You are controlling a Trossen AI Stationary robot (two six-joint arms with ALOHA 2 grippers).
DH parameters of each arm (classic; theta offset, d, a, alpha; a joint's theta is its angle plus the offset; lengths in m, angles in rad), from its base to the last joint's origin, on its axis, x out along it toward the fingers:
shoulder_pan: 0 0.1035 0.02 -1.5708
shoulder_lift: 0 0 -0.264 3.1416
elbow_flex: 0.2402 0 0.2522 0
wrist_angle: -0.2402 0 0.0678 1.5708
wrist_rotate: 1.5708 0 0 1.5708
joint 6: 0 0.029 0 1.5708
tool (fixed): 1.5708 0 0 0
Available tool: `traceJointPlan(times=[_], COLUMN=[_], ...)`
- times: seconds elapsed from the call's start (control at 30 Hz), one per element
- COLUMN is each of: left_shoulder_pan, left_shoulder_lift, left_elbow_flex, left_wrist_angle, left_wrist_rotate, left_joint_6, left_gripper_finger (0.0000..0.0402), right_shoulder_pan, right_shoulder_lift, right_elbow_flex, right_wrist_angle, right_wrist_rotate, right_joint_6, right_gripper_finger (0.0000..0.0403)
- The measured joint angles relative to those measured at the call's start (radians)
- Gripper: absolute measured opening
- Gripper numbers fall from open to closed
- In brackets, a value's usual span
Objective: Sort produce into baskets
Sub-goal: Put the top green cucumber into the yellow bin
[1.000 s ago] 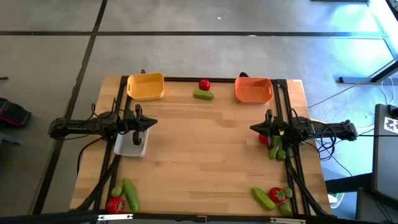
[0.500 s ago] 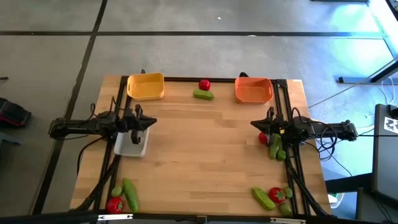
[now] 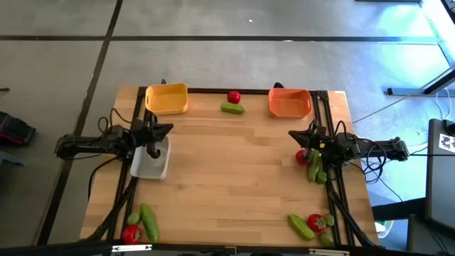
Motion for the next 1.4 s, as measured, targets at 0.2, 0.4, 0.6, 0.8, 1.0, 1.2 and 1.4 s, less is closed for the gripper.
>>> traceJointPlan(times=[0.2,0.4,0.6,0.8,1.0,1.2,1.4], left_shoulder_pan=[0.011,0.077,0.154,0.216,0.255,0.295,0.309], left_shoulder_lift=[0.127,0.351,0.595,0.802,0.957,1.062,1.142], left_elbow_flex=[0.087,0.217,0.343,0.455,0.481,0.492,0.589], left_wrist_angle=[0.001,0.001,0.003,0.008,0.184,0.316,0.205], left_wrist_rotate=[-0.051,-0.067,-0.067,-0.066,-0.066,-0.065,-0.049], left_joint_6=[0.071,0.126,0.132,0.132,0.131,0.103,0.057], left_gripper_finger=[0.0015,0.0015,0.0015,0.0015,0.0015,0.0030,0.0120], right_shoulder_pan=[0.000,0.000,0.000,0.000,0.000,0.000,0.000], right_shoulder_lift=[0.000,0.000,0.000,0.000,0.000,0.000,0.000], right_elbow_flex=[0.000,0.001,0.001,0.001,0.001,0.001,0.001], right_wrist_angle=[0.000,-0.004,-0.004,-0.010,-0.013,-0.013,-0.015], right_wrist_rotate=[0.037,0.037,0.038,0.038,0.038,0.038,0.038], right_joint_6=[-0.003,-0.003,-0.002,-0.002,-0.002,-0.003,-0.004], right_gripper_finger=[0.0007,0.0007,0.0007,0.0007,0.0007,0.0007,0.0007])
